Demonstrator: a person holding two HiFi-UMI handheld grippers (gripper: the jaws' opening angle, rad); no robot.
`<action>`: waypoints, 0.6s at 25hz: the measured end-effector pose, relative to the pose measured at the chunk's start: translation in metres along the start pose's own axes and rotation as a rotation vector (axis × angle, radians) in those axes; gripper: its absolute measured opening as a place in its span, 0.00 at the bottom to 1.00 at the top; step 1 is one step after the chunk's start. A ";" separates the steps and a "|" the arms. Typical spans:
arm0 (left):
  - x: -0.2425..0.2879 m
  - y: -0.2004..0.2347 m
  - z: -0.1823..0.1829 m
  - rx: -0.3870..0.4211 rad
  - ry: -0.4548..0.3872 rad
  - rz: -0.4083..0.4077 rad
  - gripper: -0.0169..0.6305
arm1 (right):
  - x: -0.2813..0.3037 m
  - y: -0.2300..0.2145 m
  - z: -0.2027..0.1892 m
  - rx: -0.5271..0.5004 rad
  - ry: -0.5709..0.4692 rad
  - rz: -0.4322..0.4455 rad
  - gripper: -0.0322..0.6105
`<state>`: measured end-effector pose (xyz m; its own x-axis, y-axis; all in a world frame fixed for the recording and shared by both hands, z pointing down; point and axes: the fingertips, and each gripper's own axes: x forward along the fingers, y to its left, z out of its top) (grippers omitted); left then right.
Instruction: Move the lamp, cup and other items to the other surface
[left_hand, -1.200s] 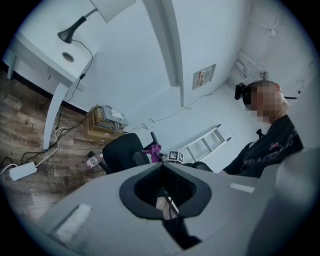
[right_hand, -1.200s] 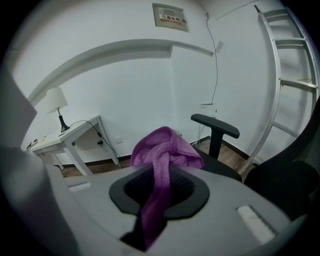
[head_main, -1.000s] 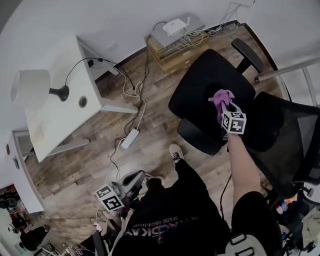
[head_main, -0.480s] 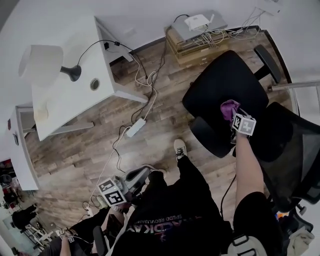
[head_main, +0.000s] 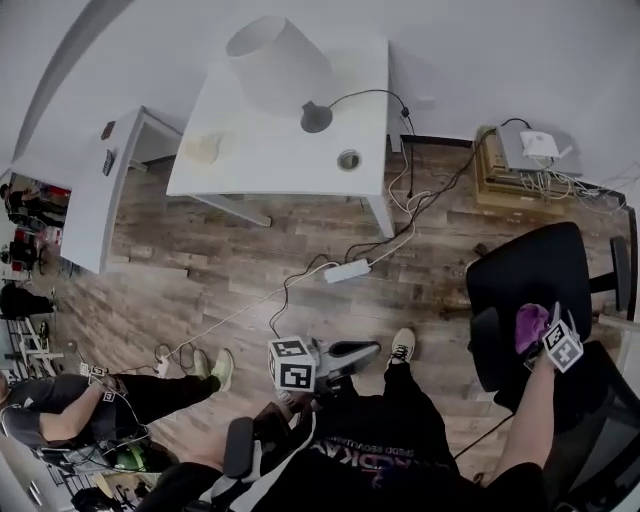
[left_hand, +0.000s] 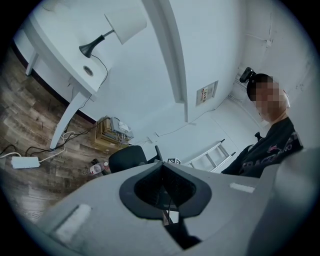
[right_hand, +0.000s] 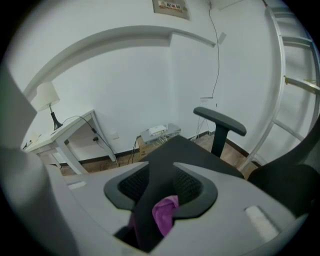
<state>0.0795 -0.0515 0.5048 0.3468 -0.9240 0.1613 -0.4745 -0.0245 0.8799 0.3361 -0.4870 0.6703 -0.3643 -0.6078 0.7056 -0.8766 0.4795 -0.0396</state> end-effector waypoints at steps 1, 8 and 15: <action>-0.004 0.000 0.001 0.002 -0.012 0.001 0.03 | -0.005 0.006 0.017 0.001 -0.045 0.005 0.28; -0.039 0.001 0.018 0.032 -0.120 0.009 0.03 | -0.072 0.147 0.132 -0.077 -0.341 0.324 0.19; -0.082 -0.001 0.035 0.078 -0.237 0.037 0.03 | -0.186 0.394 0.099 -0.338 -0.320 0.993 0.05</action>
<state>0.0227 0.0108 0.4751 0.1332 -0.9882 0.0751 -0.5475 -0.0102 0.8367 0.0273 -0.2472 0.4532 -0.9682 0.0323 0.2482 -0.0338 0.9656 -0.2577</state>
